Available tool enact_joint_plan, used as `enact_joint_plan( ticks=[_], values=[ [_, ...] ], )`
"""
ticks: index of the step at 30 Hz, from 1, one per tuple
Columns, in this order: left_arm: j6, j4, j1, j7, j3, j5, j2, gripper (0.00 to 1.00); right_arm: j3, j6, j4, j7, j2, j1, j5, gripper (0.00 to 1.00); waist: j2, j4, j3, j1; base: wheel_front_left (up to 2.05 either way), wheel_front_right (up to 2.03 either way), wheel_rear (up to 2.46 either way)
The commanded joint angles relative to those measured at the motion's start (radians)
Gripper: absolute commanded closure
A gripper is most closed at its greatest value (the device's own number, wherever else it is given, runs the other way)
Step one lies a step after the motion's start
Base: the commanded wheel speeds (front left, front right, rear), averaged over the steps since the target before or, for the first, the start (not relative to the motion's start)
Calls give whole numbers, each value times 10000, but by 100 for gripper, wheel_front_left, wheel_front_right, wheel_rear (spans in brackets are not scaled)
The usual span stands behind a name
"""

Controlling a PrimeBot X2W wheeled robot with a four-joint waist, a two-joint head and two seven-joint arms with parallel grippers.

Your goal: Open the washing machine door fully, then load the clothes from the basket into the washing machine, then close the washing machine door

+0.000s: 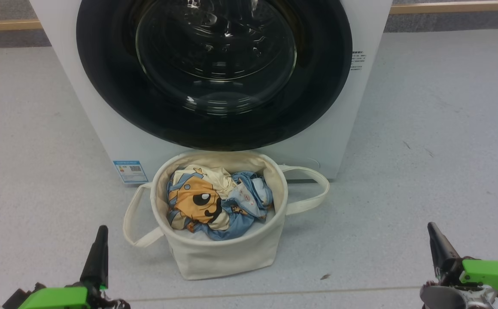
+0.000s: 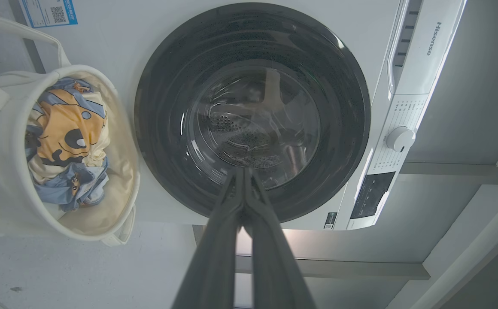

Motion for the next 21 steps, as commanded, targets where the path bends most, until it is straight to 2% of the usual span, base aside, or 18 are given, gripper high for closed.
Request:
enact_joint_plan(
  ticks=[1,21],
  values=[
    [-67,-260,-448,91,361,48,63,100,187,2,-304,85,-86,-485,-33,100,0,0,0,0,0,0,0],
    [-67,-259,-451,113,387,70,45,100,184,2,-303,88,-84,-485,-36,100,0,0,0,0,0,0,0]
  ],
)
